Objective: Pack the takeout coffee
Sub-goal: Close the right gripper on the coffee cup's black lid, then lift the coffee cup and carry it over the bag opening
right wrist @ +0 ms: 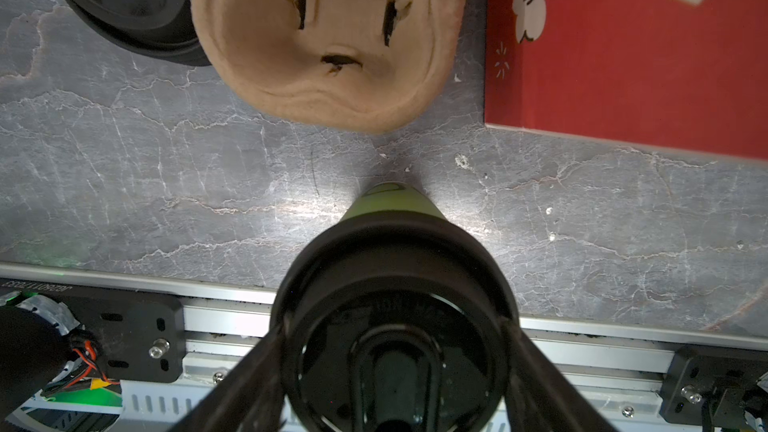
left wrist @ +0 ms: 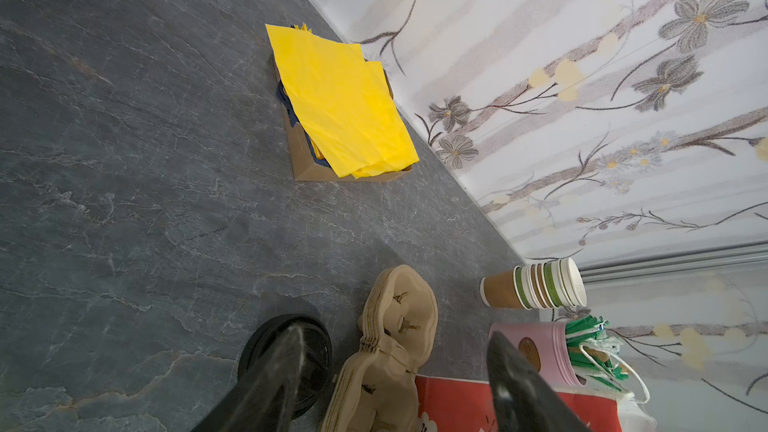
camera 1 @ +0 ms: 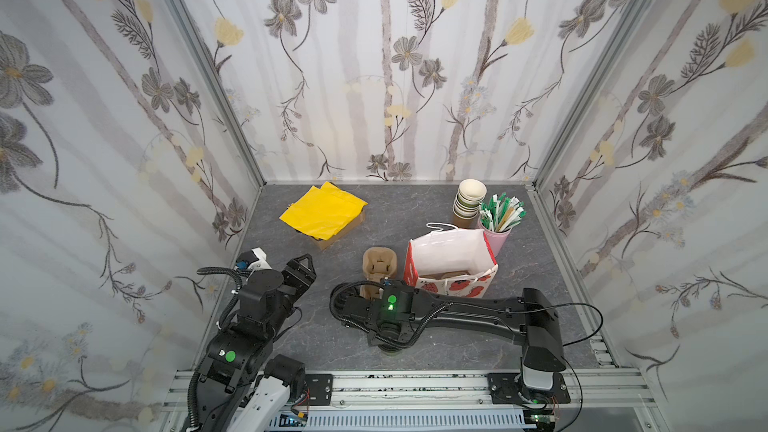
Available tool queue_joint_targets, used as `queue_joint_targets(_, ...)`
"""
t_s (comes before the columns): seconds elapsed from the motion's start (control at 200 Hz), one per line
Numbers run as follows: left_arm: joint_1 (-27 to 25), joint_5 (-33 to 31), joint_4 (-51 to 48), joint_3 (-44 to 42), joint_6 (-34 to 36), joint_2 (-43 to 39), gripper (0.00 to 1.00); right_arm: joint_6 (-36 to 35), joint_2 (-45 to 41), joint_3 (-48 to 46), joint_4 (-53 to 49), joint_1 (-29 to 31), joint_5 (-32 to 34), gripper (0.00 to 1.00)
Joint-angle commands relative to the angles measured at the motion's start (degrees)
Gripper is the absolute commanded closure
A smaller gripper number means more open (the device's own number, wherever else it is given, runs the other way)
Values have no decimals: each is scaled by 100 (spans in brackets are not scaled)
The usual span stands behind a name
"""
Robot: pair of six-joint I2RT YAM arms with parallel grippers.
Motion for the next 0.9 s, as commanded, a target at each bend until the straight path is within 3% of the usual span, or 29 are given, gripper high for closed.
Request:
queue_joint_targets(0.0,2,-43,28,52,-60,7,29,89,7,0,50,2,28,27)
queue_joint_targets(0.305,3,-52,28,97,-33,24,29,-55,-190,244,-172,73,200,30)
queue_joint_targets(0.535,4,-11,34,171,118,94,29,-586,-828,370,-362,348,450,32)
queue_joint_targets(0.894,4,536,240,675,1042,690,29,-2715,-2718,378,-484,455,785,35)
